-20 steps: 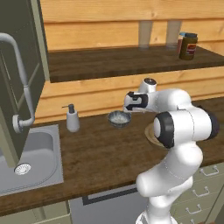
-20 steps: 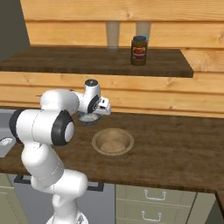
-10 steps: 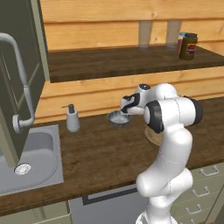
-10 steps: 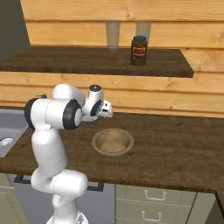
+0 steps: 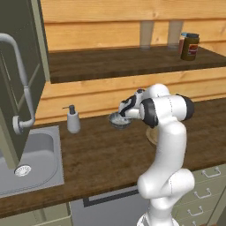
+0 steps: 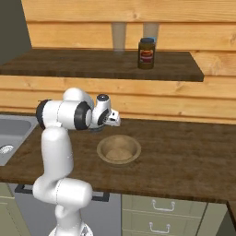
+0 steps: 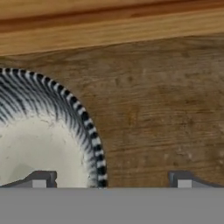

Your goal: Pick up the bowls on the counter and stack them on top of one another in the open cabinet. Place the smaller bowl on top of the larger bowl.

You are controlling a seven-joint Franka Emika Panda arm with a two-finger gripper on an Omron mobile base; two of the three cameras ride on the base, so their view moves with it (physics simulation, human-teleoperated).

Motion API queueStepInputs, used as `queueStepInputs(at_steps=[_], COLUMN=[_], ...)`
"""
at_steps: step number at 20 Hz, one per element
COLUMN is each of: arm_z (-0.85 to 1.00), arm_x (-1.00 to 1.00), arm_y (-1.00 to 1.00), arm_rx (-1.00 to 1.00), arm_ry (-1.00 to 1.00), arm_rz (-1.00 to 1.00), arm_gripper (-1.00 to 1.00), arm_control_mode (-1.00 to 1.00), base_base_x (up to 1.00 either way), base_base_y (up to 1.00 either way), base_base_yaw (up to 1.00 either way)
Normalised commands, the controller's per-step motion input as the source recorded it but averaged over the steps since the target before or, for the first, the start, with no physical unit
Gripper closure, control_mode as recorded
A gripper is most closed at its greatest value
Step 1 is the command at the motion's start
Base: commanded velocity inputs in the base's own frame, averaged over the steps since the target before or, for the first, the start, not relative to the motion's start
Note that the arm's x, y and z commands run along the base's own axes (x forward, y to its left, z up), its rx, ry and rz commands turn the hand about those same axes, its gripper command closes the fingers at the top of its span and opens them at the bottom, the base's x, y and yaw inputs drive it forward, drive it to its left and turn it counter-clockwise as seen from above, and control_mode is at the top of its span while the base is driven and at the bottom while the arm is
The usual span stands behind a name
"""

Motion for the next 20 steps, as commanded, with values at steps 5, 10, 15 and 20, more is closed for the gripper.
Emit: queueStepInputs(at_steps=[5, 10, 15, 20], arm_z=[-0.32, -0.16, 0.00, 0.00], arm_x=[0.37, 0.22, 0.00, 0.00], arm_y=[0.01, 0.05, 0.00, 0.00], arm_rx=[0.00, 0.00, 0.00, 0.00], arm_ry=[0.00, 0.00, 0.00, -0.02], arm_rz=[0.00, 0.00, 0.00, 0.00], arm_gripper=[-1.00, 1.00, 1.00, 1.00], arm_control_mode=[-1.00, -1.00, -1.00, -1.00], base_base_x=[0.00, 0.00, 0.00, 0.00], base_base_y=[0.00, 0.00, 0.00, 0.00], base_base_yaw=[0.00, 0.00, 0.00, 0.00])
